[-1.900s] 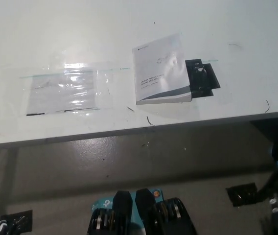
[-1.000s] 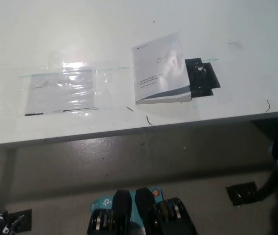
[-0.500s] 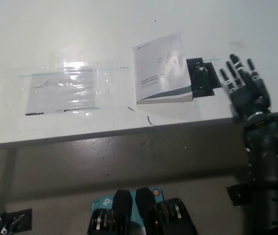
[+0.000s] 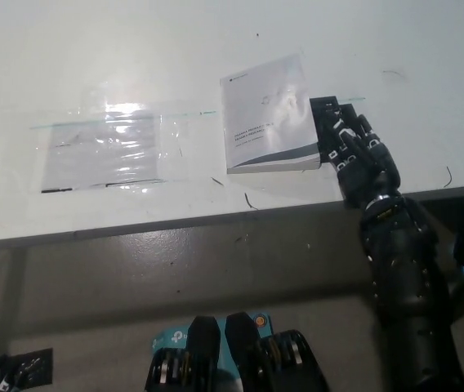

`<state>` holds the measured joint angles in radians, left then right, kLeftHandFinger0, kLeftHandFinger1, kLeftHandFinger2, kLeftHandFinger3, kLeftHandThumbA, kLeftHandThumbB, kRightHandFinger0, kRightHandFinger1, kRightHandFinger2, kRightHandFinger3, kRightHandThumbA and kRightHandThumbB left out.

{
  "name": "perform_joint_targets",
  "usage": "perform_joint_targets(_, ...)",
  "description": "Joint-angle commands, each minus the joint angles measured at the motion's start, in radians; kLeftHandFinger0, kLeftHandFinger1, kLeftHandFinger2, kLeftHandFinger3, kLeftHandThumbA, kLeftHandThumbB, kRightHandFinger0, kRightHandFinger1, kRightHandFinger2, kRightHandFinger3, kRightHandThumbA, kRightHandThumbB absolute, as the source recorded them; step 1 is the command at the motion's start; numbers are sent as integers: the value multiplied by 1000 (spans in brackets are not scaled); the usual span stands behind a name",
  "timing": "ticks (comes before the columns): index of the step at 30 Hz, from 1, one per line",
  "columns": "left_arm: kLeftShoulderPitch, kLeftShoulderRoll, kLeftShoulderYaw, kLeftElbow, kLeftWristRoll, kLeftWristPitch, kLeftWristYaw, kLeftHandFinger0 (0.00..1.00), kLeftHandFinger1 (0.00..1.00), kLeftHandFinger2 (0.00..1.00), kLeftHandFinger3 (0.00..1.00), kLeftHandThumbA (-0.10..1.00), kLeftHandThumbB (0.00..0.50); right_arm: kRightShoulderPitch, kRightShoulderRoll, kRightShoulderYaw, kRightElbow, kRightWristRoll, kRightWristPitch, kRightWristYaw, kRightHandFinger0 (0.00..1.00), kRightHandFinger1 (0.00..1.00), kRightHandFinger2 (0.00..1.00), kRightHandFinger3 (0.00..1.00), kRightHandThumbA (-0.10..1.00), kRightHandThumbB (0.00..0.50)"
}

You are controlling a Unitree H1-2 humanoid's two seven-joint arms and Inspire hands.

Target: The robot uses its right hand to slide under the cover of the book kept in the middle of the desk and open it

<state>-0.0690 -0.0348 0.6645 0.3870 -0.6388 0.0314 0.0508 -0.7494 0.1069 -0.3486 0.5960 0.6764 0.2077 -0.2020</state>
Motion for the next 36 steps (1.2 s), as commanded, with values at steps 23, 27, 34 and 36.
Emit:
perform_joint_targets(23, -5, 34, -20, -27, -13, -6, 14, 843, 738, 755, 784, 813, 253, -24, 46, 83, 5, -113, -1, 55, 654, 700, 726, 987, 1000, 188)
perform_joint_targets(27, -2, 39, -25, -13, -7, -15, 4, 859, 739, 752, 797, 831, 256, -32, 50, 129, 25, -154, 8, 60, 632, 707, 682, 938, 1000, 181)
perform_joint_targets(34, -3, 50, -24, -11, -2, -10, 17, 822, 707, 734, 792, 834, 268, -52, 32, 219, 20, -220, 41, 79, 641, 640, 679, 918, 1000, 186)
perform_joint_targets(36, -2, 56, -28, 1, 3, -17, 10, 816, 705, 723, 789, 848, 277, -57, 29, 227, 14, -224, 48, 81, 656, 663, 686, 930, 1000, 196)
